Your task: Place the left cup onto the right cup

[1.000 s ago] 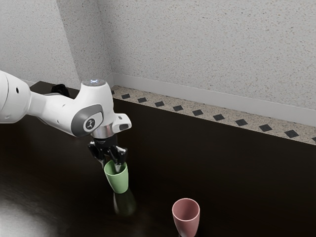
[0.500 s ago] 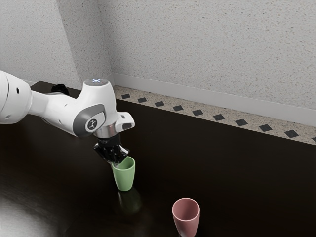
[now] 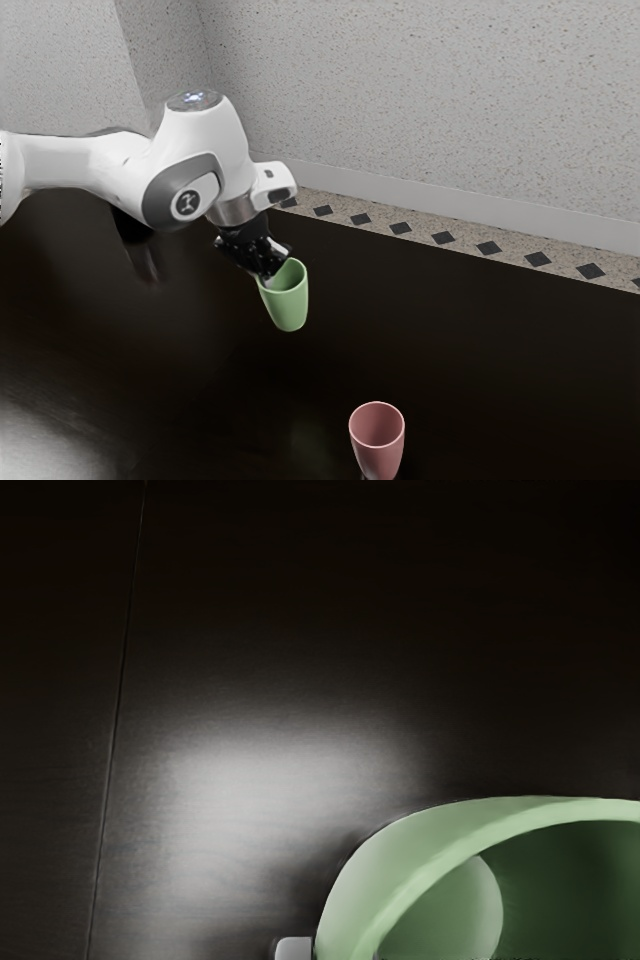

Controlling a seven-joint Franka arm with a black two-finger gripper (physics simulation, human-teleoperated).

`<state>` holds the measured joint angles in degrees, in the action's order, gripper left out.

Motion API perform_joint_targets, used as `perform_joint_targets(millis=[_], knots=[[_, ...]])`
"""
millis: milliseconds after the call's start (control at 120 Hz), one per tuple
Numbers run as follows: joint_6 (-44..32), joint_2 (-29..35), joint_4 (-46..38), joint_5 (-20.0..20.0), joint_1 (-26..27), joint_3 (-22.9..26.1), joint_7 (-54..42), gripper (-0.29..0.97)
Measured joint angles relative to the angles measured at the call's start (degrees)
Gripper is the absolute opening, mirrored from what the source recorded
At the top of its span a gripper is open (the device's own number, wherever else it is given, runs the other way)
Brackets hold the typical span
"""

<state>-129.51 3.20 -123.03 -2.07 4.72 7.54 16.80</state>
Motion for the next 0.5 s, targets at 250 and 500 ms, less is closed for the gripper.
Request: perform_joint_targets(millis=[250,500], knots=[[5.8,-1.0,4.8,-0.4,2.6,6.9,5.5,-0.11],[8.8,0.2,4.5,-0.4,2.5,10.8,12.6,-0.11]])
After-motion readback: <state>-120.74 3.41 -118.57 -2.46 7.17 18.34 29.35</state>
